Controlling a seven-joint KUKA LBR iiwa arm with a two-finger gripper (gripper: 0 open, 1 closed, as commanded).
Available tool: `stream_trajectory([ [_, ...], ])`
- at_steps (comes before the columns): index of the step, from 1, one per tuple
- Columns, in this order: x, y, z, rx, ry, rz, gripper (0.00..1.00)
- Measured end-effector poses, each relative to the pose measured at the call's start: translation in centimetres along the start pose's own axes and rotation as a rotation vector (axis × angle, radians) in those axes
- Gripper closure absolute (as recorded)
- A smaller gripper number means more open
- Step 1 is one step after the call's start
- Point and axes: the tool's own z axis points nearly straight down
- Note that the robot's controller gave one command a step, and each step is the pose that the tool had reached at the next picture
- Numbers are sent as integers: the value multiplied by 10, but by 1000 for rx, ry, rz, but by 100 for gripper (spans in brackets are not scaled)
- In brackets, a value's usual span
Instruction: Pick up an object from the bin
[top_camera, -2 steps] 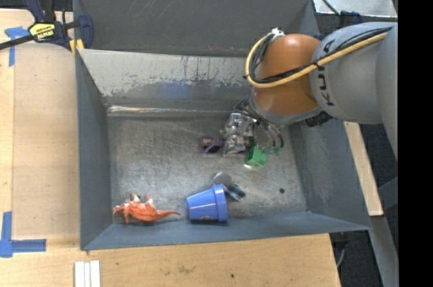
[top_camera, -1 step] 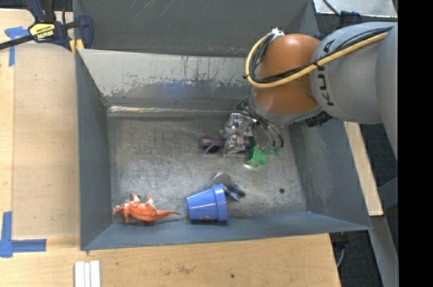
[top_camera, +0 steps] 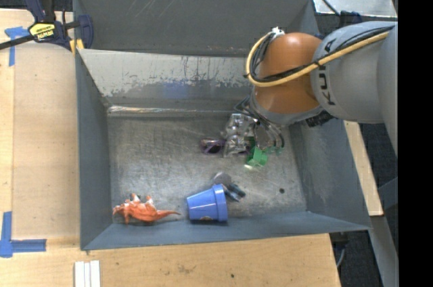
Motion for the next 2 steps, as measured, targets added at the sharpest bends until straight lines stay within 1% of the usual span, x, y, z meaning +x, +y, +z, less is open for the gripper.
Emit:
stream_trajectory([
  [1,2,0,-7,1,13,0,100],
  [2,4,0,-16,1,23,0,100],
])
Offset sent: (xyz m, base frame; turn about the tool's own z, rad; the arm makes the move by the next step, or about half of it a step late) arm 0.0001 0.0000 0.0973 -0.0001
